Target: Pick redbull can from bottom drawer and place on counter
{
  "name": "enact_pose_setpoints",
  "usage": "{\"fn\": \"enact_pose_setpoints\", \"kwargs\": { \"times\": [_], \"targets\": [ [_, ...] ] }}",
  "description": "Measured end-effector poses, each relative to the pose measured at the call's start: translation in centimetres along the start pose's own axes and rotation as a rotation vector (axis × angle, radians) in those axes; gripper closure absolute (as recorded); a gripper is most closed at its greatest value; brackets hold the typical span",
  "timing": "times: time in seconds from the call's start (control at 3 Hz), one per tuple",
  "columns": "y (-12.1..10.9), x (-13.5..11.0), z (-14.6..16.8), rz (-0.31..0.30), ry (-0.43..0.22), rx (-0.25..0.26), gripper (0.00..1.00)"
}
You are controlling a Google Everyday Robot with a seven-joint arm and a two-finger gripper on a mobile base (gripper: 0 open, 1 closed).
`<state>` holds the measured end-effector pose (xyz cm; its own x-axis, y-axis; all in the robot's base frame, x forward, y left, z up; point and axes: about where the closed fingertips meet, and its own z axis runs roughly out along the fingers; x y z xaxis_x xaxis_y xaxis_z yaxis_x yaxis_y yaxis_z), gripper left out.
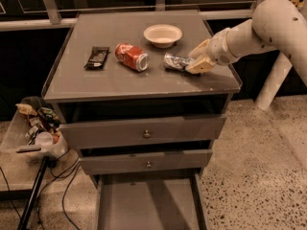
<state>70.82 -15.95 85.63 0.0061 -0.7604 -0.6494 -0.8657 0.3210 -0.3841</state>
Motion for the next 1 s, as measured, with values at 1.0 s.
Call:
{"fn": "enact_pose_setpoints", "kwargs": {
  "times": [1.0],
  "targets": [
    [0.00, 0.00, 0.01, 0.000, 0.000, 0.000, 0.00]
  ]
}}
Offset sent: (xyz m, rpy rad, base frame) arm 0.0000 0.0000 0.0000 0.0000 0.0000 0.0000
